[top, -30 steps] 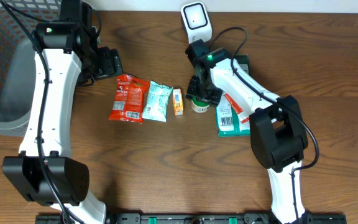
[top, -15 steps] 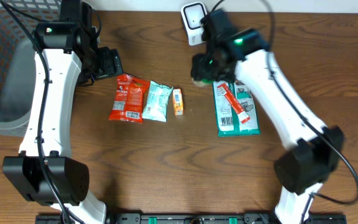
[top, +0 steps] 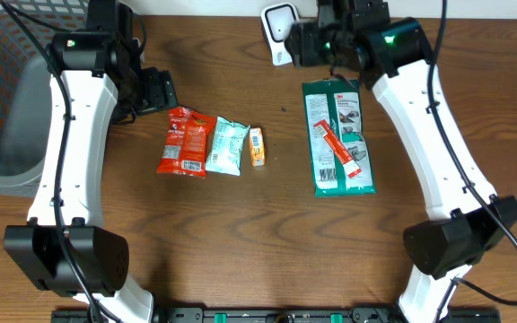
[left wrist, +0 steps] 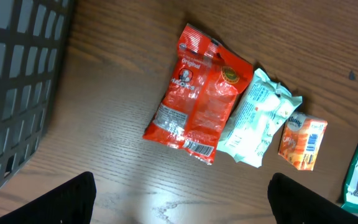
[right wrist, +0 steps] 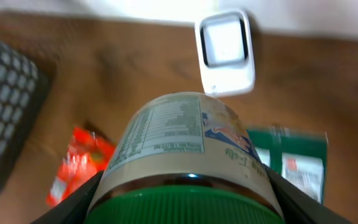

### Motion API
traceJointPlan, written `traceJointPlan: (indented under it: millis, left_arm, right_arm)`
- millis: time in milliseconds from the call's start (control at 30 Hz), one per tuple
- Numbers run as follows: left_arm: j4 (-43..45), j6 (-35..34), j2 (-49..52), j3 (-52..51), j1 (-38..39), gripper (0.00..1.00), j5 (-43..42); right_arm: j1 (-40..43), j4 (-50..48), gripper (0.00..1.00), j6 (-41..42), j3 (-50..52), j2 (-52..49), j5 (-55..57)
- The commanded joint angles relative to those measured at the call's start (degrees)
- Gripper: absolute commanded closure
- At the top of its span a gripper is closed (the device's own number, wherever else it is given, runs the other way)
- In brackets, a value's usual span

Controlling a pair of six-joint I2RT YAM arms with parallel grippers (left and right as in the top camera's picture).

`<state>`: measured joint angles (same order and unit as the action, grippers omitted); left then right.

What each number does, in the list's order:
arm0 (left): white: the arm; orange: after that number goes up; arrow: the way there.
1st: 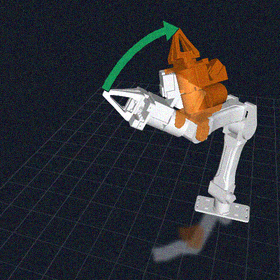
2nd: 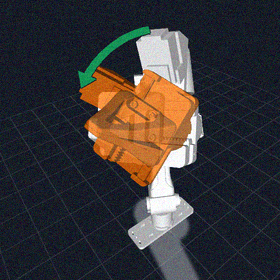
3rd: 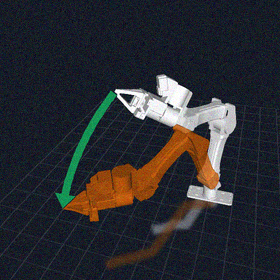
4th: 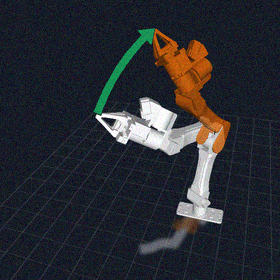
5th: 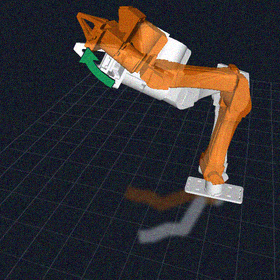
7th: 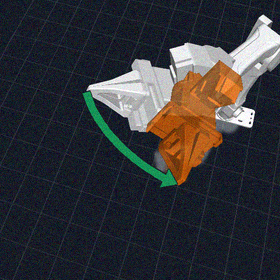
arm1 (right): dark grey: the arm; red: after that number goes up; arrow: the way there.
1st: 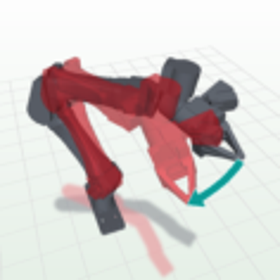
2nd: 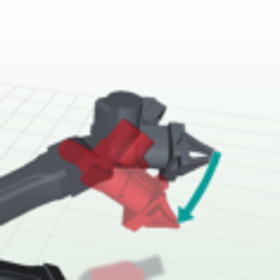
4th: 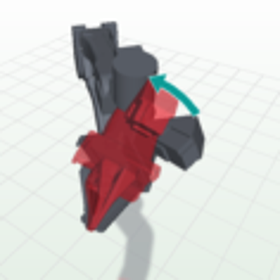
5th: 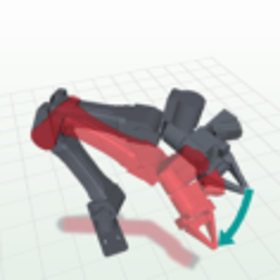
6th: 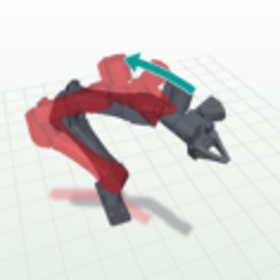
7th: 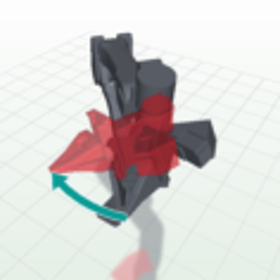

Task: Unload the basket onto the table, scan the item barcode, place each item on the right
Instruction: 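Lift the jar up toward the white scanner with the right gripper, then hold the jar's label against the white scanner face, right gripper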

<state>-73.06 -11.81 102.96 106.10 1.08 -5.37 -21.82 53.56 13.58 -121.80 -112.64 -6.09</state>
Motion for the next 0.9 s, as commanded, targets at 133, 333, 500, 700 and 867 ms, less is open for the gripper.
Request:
traceJointPlan:
  millis: [133, 333, 500, 700, 867]
  left_arm:
    - [-0.13, 0.11, 0.13, -0.04, -0.13, 0.11, 0.94]
    - [-0.13, 0.11, 0.13, -0.04, -0.13, 0.11, 0.94]
    - [-0.13, 0.11, 0.13, -0.04, -0.13, 0.11, 0.94]
    - [-0.13, 0.11, 0.13, -0.04, -0.13, 0.11, 0.94]
    - [-0.13, 0.11, 0.13, -0.04, -0.13, 0.11, 0.94]
  right_arm:
    - [0.42, -12.50, 0.58, -1.49, -1.09, -7.30, 0.52]
    - [0.42, -25.64, 0.59, -1.46, -1.09, -14.53, 4.66]
    - [0.48, -38.03, 0.66, -2.56, -1.09, -21.03, 6.23]
    - [0.52, -51.12, 0.73, -8.07, -1.09, -26.49, 7.30]
    - [0.52, -59.25, 0.75, -10.05, -1.09, -29.55, 12.07]
